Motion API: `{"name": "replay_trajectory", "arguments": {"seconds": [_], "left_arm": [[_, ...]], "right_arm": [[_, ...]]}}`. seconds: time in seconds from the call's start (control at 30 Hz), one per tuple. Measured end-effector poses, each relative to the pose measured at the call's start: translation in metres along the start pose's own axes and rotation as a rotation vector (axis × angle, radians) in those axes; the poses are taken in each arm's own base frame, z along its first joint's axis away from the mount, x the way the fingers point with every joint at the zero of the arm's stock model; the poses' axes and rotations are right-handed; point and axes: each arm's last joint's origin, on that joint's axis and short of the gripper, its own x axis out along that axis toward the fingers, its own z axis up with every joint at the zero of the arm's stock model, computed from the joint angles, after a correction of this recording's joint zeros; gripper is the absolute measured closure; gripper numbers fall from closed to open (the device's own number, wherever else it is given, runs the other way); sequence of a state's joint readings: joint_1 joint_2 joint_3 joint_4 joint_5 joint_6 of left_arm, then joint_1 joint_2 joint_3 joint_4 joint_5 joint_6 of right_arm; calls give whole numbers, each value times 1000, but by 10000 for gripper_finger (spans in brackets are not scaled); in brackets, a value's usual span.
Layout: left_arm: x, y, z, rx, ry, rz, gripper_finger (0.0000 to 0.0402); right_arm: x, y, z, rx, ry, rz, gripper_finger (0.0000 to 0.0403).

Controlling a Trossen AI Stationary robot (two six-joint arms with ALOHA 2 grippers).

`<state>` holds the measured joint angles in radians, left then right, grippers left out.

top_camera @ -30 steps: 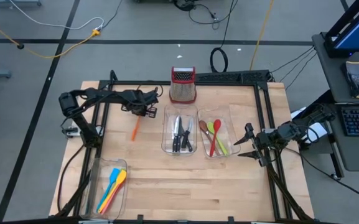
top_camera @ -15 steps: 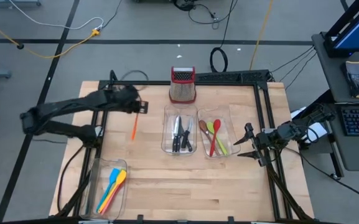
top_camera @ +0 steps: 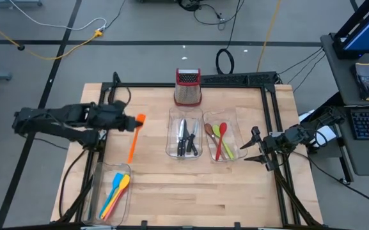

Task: Pick & Place Kitchen Items
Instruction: Put the orange spatula into the left transparent bin

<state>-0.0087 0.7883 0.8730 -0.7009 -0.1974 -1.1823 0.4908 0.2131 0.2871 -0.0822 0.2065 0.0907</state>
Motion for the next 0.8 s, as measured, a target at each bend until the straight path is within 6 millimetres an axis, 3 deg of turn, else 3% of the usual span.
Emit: {"name": "replay_trajectory", "arguments": {"seconds": [0.27, 0.53, 0.67, 0.8], "left_arm": [[4, -11, -36, -61, 171, 1, 394], [24, -15, -77, -170, 429, 168, 394], [26, -13, -94, -211, 562, 334, 394], [10, -21, -102, -210, 608, 544, 394]], "right_arm": [[0, 0, 0, 2, -1, 0, 188], [0, 0, 0, 3, -2, 0, 188], [0, 0, 0, 3, -2, 0, 188], [0, 0, 0, 3, -2, 0, 188]]}}
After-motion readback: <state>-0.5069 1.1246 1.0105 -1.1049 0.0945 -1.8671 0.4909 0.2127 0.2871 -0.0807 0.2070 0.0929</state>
